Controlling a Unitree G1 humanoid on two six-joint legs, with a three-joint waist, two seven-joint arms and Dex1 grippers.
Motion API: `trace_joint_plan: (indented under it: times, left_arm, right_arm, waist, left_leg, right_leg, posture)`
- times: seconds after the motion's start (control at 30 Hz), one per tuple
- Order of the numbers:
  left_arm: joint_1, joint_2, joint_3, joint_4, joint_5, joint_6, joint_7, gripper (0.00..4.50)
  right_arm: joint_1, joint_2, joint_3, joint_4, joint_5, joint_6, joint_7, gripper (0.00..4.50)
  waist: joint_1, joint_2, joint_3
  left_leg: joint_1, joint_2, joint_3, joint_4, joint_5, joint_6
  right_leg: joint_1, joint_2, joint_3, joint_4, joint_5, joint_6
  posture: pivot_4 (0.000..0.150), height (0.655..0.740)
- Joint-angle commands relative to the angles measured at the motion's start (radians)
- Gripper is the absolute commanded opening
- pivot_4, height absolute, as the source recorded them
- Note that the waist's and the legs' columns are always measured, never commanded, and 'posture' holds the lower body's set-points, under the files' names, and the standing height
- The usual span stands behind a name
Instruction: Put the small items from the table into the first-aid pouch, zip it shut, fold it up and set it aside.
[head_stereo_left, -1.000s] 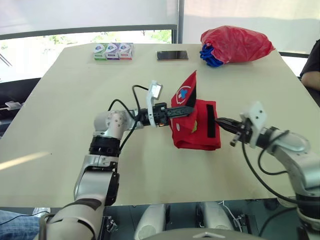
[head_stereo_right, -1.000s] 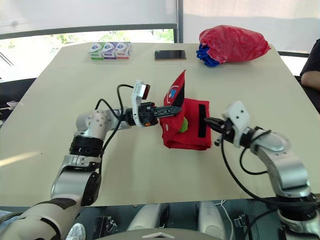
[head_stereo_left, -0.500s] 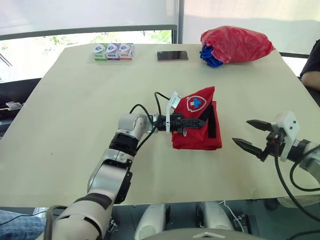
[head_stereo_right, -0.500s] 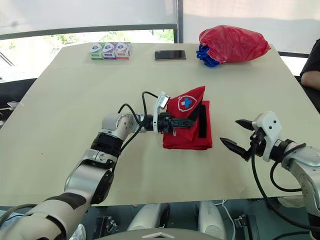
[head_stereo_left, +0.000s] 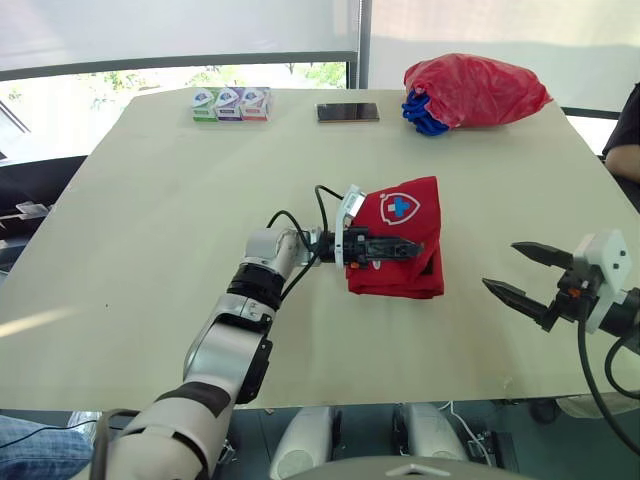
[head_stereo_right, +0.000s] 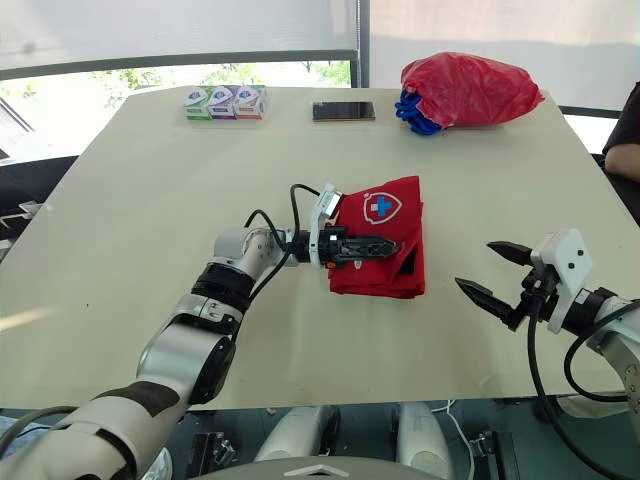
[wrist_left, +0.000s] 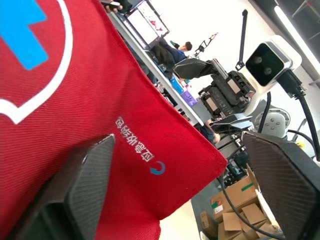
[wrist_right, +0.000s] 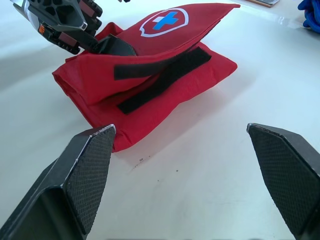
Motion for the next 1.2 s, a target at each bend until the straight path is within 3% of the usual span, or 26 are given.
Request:
trace_joint_plan:
  times: [0.03,0.37,0.47,0.5,0.57,0.63,0.77,1.0,1.2]
  left_arm:
    - [0.0,-0.005,0.007,0.017,0.025,-0.001,0.019,4.46]
    - [0.026,-0.013,0.027,-0.098,0.011,-0.059,-0.016,4.46]
    - [0.031,-0.02,0.023,-0.125,0.026,-0.102,-0.005,3.81]
    - [0.034,-0.024,0.015,-0.145,0.038,-0.133,0.001,3.19]
    - [0.03,-0.039,0.009,-0.171,0.054,-0.171,0.027,2.79]
    - [0.032,-0.043,-0.015,-0.2,0.08,-0.213,0.025,1.7]
    - [0.035,-0.057,-0.062,-0.216,0.158,-0.335,0.051,0.01]
    - [0.025,-0.058,-0.18,-0.134,0.355,-0.604,0.071,0.01]
    - [0.016,-0.06,-0.32,0.059,0.539,-0.752,0.071,0.01]
  right_arm:
    - [0.003,-0.009,-0.026,-0.036,0.023,-0.013,-0.014,4.5]
    - [0.009,-0.026,-0.039,-0.049,0.047,0.003,-0.034,4.5]
    - [0.007,-0.025,-0.036,-0.054,0.056,0.009,-0.044,4.5]
    - [0.007,-0.026,-0.034,-0.056,0.06,0.011,-0.048,4.5]
    - [0.009,-0.027,-0.032,-0.058,0.064,0.011,-0.052,4.5]
    - [0.012,-0.028,-0.034,-0.058,0.068,0.01,-0.055,4.5]
    - [0.018,-0.03,-0.039,-0.058,0.072,0.008,-0.056,4.5]
    - [0.029,-0.028,-0.039,-0.067,0.074,0.006,-0.068,4.5]
    - [0.041,-0.038,-0.04,-0.068,0.081,0.006,-0.061,4.5]
  waist:
    - [0.001,0.0,0.0]
    - [0.007,0.0,0.0]
    - [0.008,0.0,0.0]
    - [0.007,0.0,0.0]
    - [0.008,0.0,0.0]
    - [0.01,0.0,0.0]
    - [0.009,0.0,0.0]
    - [0.01,0.0,0.0]
    - [0.01,0.0,0.0]
  left_leg:
    - [0.0,0.0,0.0,0.0,0.0,0.0]
    - [0.0,0.0,0.0,0.0,0.0,0.0]
    - [-0.001,0.0,0.0,0.0,0.0,0.0]
    - [-0.001,0.0,0.0,0.0,0.0,0.0]
    - [-0.001,0.0,0.0,0.0,0.0,0.0]
    - [-0.001,0.0,0.0,0.0,0.0,0.0]
    - [-0.001,0.0,0.0,0.0,0.0,0.0]
    - [-0.001,0.0,0.0,0.0,0.0,0.0]
    - [0.001,0.0,0.0,0.0,0.0,0.001]
  right_leg:
    - [0.0,0.0,0.0,0.0,0.0,0.0]
    - [0.0,0.0,0.0,0.0,0.0,0.0]
    - [0.0,0.0,0.0,0.0,0.0,0.0]
    - [0.0,0.0,0.0,0.0,0.0,0.0]
    - [0.0,0.0,0.0,0.0,0.0,0.0]
    - [0.0,-0.001,0.0,0.0,0.0,0.0]
    - [0.0,-0.001,0.0,0.0,0.0,0.0]
    - [0.0,0.0,0.0,0.0,0.0,0.0]
    - [0.002,0.001,-0.001,-0.001,0.0,0.0]
  posture:
    - [0.15,0.74]
    - [0.15,0.74]
    - [0.15,0.74]
    - [0.15,0.74]
    - [0.15,0.74]
    - [0.15,0.74]
    - [0.15,0.74]
    - [0.15,0.74]
    - [0.15,0.74]
